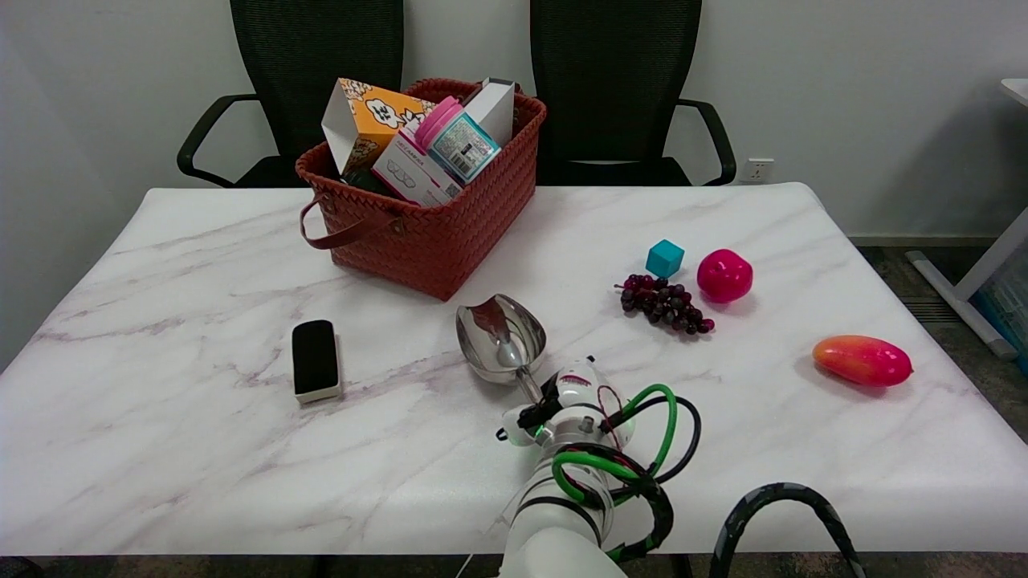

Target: Pick up the stainless steel scoop.

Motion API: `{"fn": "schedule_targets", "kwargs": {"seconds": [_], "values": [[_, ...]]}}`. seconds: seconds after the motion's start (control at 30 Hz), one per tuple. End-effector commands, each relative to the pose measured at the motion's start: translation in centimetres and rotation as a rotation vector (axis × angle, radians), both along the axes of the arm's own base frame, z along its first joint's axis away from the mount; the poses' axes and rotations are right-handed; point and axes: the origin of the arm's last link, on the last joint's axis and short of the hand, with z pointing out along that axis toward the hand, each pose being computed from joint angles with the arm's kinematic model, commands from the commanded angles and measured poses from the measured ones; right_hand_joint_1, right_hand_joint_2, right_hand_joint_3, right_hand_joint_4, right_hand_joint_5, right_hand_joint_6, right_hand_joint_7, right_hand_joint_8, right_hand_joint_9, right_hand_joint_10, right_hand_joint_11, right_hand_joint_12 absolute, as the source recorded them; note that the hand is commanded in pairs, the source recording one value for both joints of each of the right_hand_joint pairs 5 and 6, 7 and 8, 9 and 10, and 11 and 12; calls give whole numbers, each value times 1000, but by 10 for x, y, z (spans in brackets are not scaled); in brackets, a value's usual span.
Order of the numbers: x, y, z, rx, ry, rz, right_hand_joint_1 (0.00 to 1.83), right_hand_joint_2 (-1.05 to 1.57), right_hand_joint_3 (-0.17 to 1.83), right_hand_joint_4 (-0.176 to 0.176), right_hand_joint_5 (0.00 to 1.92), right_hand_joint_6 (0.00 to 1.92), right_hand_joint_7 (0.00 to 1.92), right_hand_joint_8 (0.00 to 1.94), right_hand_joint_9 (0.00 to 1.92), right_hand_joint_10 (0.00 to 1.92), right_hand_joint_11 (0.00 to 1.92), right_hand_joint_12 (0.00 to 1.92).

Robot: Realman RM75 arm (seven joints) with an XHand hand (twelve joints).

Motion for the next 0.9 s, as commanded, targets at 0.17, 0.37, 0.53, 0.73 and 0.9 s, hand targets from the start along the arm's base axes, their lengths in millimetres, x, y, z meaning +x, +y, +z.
{"fn": "schedule_targets", "kwargs": {"seconds": [0.17,0.37,0.53,0.73,0.9], "values": [[-3,-3,3,-1,10,30,1108,990,682,0,897,897,1547,1547,1617,1617,1427,1427],[-4,-4,4,2,15,35,1062,1105,650,0,975,975,1664,1664,1728,1728,1575,1575],[-4,-4,5,2,21,40,1014,1202,661,0,1108,1108,1781,1781,1828,1828,1687,1687],[-4,-6,6,14,31,72,918,1339,683,0,1400,1400,1918,1918,1920,1920,1844,1844],[-7,-8,7,19,24,90,888,1366,645,0,1547,1547,1920,1920,1920,1920,1919,1919]]}}
